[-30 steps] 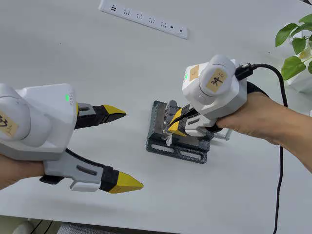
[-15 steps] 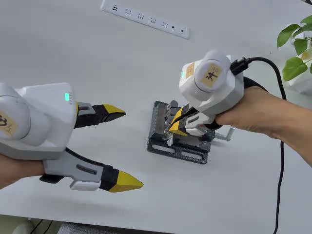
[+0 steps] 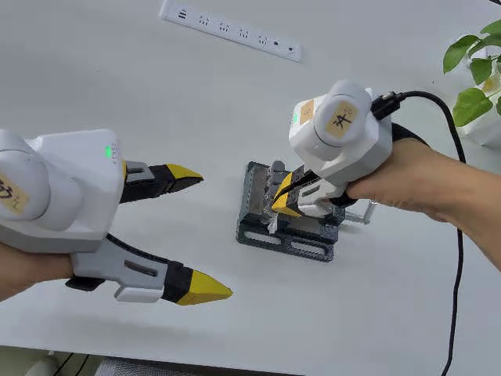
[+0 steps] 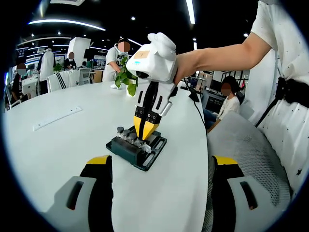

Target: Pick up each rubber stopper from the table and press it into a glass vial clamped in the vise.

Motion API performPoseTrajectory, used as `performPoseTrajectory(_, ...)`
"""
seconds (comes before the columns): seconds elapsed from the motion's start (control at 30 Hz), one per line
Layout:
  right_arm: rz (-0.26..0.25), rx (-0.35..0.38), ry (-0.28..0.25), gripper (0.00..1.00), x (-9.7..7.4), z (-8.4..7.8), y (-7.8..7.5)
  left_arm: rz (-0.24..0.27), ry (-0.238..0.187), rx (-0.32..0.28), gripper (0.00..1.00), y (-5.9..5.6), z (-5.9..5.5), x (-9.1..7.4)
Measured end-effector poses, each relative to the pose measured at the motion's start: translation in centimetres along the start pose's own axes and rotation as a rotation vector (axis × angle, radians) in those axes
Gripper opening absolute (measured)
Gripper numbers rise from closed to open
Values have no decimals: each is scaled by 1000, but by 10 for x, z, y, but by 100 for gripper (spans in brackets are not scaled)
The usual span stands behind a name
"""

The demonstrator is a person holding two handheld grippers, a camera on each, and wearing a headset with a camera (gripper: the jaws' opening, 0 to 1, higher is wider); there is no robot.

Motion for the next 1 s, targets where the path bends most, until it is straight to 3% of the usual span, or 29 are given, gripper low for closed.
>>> performPoseTrajectory(0.4,-17,16,-27,0,-1,-3,-1,2,2,1,83,0,0,0)
performPoseTrajectory(0.6,-41,53,-61,1,-12,-5,-2,9,6,-1,83,1,-1,-1)
performPoseTrajectory(1.0,-120,231,-190,4,-44,-31,-6,13,19,5,88,3,1,-1)
Point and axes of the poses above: the centre of the closed fingertips' face, and the gripper's own axes: x roughly forward along the fingers, y roughly to its left, z roughly out of its top, the point moved 5 cm from there along -x, roughly backward along the fingers, and after that the axes turned 9 degrees about -z, right-handed, at the moved point
